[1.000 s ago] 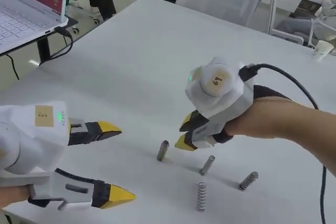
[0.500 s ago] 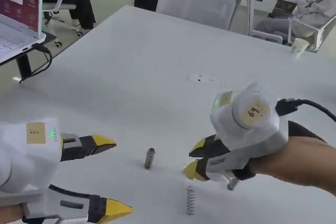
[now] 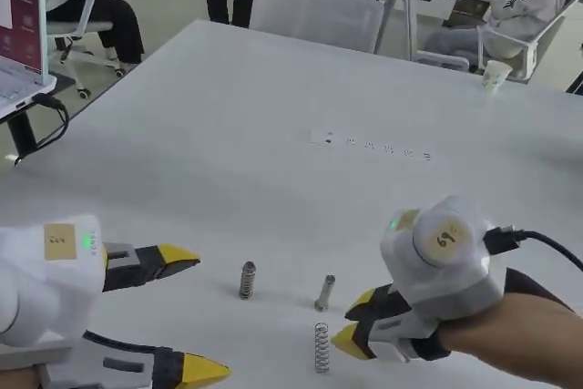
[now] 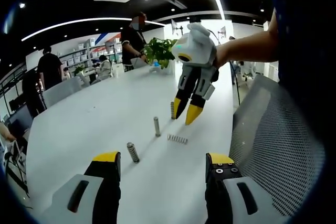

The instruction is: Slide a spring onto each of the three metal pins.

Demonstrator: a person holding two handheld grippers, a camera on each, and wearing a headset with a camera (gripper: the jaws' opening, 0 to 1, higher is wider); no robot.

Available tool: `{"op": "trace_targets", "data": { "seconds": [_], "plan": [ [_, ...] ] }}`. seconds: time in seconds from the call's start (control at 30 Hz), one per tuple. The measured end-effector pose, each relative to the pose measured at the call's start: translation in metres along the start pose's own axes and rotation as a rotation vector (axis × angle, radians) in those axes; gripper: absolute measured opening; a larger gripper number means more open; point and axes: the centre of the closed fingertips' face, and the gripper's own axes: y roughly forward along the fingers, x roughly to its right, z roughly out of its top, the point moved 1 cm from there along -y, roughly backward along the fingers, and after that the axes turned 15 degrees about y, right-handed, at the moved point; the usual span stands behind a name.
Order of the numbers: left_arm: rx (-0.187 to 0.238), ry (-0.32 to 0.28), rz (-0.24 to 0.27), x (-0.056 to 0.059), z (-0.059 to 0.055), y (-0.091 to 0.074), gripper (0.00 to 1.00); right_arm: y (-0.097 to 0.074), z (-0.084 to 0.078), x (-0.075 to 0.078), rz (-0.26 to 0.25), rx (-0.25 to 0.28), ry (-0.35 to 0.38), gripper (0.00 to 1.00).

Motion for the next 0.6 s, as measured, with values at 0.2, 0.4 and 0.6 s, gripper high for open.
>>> {"op": "trace_targets", "data": {
  "seconds": [0.2,0.4,0.6],
  "plan": [
    [0.0,0.0,-0.005,0.001,0.0,0.0,0.61,0.014,-0.01,0.0,-0.019,-0.054,0.047,0.19],
    [0.004,-0.004,-0.004,0.002,-0.001,0.001,0.61,0.028,-0.011,0.005,-0.078,-0.087,0.138,0.23],
    [0.008,-0.005,-0.001,0.001,-0.001,0.0,0.6,0.042,-0.013,0.003,-0.115,-0.126,0.197,0.22]
  ]
}}
